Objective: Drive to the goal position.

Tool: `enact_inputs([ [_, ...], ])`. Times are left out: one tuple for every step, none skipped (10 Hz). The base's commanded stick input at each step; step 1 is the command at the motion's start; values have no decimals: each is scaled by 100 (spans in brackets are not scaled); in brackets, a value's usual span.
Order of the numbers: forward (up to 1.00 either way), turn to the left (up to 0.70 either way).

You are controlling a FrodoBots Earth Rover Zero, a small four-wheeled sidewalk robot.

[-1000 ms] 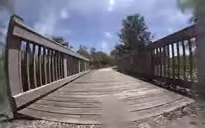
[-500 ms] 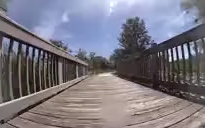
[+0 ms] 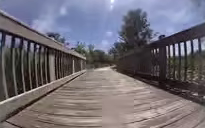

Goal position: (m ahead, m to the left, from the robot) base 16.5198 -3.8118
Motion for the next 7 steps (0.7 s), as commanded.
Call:
enact_inputs([
  [70, 0],
  [70, 0],
  [70, 0],
  [70, 0],
  [70, 0],
  [70, 0],
  [70, 0],
])
